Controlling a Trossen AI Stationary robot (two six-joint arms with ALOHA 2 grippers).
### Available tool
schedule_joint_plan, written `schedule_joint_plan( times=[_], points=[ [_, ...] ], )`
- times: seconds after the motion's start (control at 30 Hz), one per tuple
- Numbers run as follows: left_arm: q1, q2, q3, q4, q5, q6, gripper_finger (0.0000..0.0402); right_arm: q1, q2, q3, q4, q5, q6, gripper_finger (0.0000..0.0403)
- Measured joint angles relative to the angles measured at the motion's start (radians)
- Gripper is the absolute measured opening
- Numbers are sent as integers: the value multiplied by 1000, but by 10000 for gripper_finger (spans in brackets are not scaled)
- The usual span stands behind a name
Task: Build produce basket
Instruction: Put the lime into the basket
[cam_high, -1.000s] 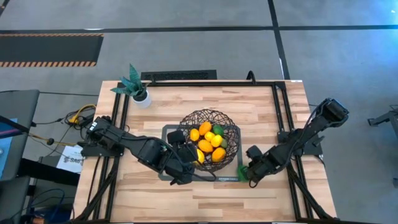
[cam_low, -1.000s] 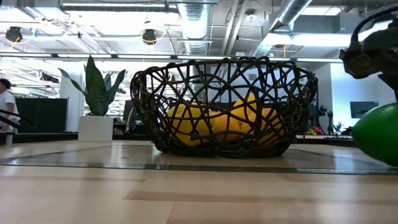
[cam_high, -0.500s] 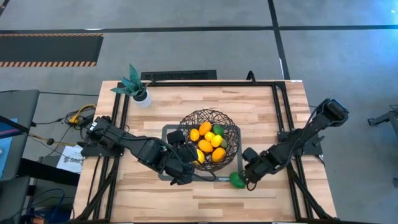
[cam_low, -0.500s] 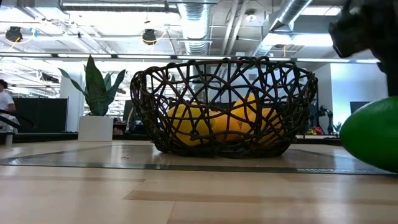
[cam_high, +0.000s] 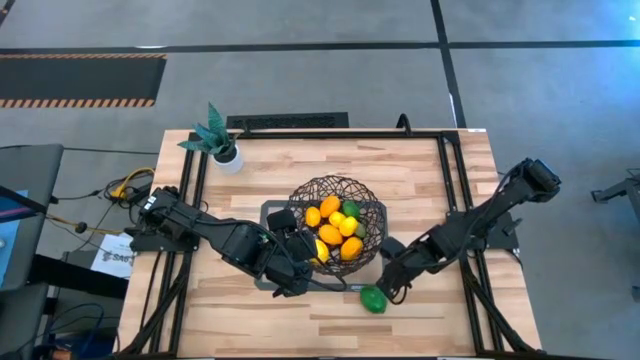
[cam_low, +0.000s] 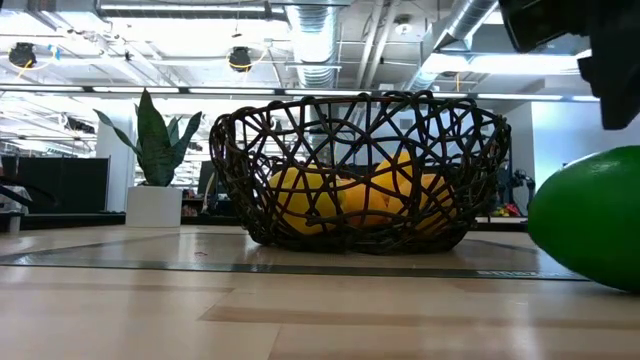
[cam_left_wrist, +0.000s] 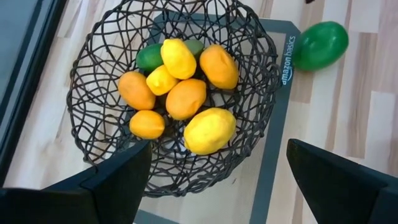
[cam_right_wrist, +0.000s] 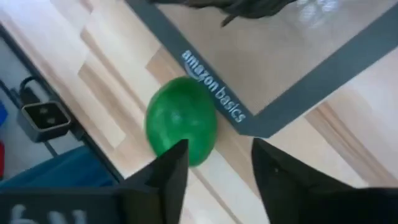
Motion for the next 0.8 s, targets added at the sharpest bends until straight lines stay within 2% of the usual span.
schedule_joint_plan(
  times=[0.13,0.27,0.8],
  points=[
    [0,0,0,-1,0,0,359,7,1,8,31,-3,22,237],
    [0,0,0,-1,0,-6,359,24,1,11,96,-2,31,266],
    [0,0,0,9,0,-12,359,38,1,11,18,1,-27,271]
  ],
)
